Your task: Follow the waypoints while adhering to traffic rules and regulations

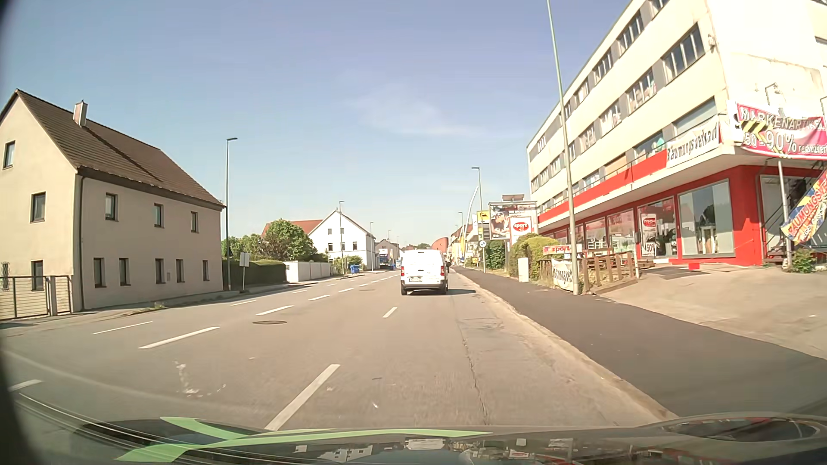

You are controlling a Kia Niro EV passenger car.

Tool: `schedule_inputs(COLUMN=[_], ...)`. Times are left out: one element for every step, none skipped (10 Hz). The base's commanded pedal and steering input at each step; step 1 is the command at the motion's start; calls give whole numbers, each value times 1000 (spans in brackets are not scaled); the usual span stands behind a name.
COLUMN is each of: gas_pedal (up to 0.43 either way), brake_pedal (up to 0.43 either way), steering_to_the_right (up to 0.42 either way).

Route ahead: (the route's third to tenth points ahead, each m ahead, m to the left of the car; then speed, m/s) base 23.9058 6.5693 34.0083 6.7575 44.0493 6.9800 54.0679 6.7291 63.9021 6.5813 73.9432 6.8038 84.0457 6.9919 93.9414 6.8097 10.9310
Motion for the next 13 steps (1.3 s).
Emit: schedule_inputs(gas_pedal=[59, 59, 59, 59, 59, 67, 79, 87, 87, 98, 98, 98, 98], brake_pedal=[0, 0, 0, 0, 0, 0, 0, 0, 0, 0, 0, 0, 0], steering_to_the_right=[-6, -6, -6, -6, -6, -6, -6, -6, -6, -5, -5, -5, -5])
